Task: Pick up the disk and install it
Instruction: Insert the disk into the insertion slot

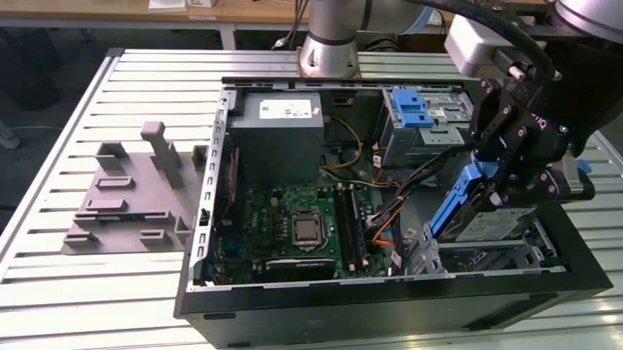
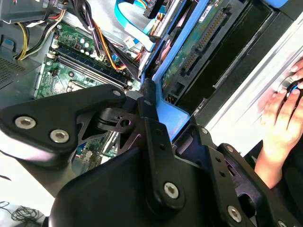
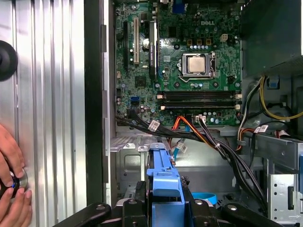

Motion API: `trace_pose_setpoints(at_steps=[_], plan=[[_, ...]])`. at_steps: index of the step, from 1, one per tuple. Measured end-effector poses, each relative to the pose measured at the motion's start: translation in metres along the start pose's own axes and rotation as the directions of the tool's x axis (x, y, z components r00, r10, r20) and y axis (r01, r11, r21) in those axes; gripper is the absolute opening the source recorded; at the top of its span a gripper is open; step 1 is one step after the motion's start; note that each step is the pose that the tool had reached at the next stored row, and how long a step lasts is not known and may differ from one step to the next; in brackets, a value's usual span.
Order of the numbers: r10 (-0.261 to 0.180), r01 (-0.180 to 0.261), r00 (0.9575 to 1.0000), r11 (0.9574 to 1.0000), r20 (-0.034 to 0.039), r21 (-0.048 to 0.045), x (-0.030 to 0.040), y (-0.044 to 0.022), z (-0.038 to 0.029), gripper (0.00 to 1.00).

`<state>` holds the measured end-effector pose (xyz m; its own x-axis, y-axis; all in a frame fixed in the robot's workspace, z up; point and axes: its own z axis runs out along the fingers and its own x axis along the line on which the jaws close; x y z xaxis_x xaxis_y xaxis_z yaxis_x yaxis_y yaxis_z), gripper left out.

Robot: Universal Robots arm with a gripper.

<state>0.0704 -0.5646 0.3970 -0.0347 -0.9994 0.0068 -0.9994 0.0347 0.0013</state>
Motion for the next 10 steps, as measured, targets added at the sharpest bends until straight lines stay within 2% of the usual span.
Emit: trace_pose_setpoints(at_steps=[10], plan=[[0.0, 0.0, 1.0, 1.0, 0.0, 0.0, 0.0, 0.0, 0.0049, 0.36]])
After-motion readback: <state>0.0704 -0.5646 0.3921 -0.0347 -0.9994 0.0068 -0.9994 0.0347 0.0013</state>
